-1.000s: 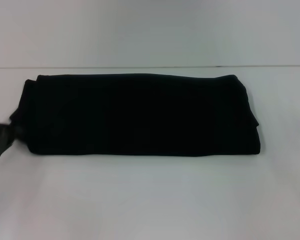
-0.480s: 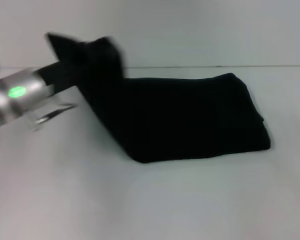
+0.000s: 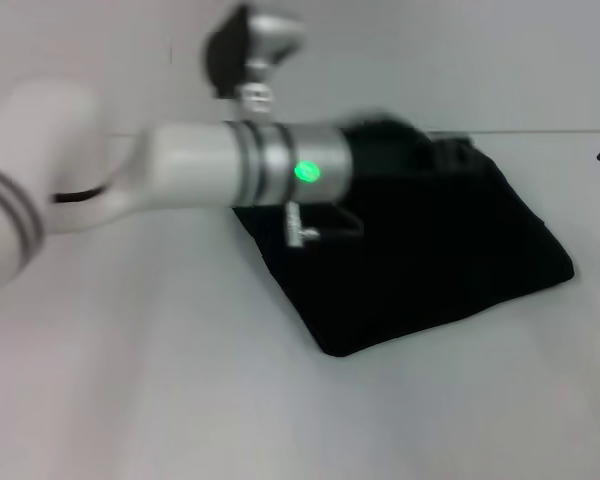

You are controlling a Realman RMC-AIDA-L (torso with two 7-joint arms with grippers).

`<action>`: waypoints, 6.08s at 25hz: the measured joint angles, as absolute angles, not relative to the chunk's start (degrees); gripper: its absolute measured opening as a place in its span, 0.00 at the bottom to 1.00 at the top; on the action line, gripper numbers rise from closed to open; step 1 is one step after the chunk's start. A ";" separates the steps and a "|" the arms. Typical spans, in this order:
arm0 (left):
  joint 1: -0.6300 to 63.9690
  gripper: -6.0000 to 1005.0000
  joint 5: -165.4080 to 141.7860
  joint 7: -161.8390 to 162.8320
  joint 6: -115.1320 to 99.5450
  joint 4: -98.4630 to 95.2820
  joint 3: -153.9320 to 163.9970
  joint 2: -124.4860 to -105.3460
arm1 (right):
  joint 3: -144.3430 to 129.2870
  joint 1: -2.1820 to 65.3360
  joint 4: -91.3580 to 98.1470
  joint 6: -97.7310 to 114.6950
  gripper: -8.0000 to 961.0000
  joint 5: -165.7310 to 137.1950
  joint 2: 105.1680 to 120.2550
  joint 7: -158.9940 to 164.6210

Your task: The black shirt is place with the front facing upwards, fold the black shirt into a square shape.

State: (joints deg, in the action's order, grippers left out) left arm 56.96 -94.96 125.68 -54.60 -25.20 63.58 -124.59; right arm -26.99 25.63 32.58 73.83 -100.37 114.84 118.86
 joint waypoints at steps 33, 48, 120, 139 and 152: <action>26.96 0.70 -92.62 133.86 -86.42 -33.93 49.50 -113.75 | -39.38 44.95 32.42 72.37 0.85 -134.29 108.49 140.10; 26.43 0.94 -93.34 132.10 -87.39 -33.70 47.98 -113.91 | -50.80 52.87 27.56 62.83 0.85 -143.43 112.20 148.88; 26.99 0.94 -93.34 131.93 -83.54 -33.13 47.46 -115.65 | -55.07 52.71 28.92 55.08 0.42 -141.42 116.14 146.97; 26.38 0.94 -92.91 131.58 -83.68 -33.14 45.72 -115.66 | -53.93 52.66 39.45 62.20 0.04 -140.87 116.27 149.98; 25.85 0.94 -92.80 131.28 -84.16 -33.14 43.72 -115.71 | -54.10 56.02 55.82 73.10 0.04 -143.88 117.49 156.40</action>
State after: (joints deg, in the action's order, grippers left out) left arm 25.85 -92.81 131.28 -84.16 -33.14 43.72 -115.71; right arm -54.10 56.02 55.82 73.10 -143.88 117.49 156.40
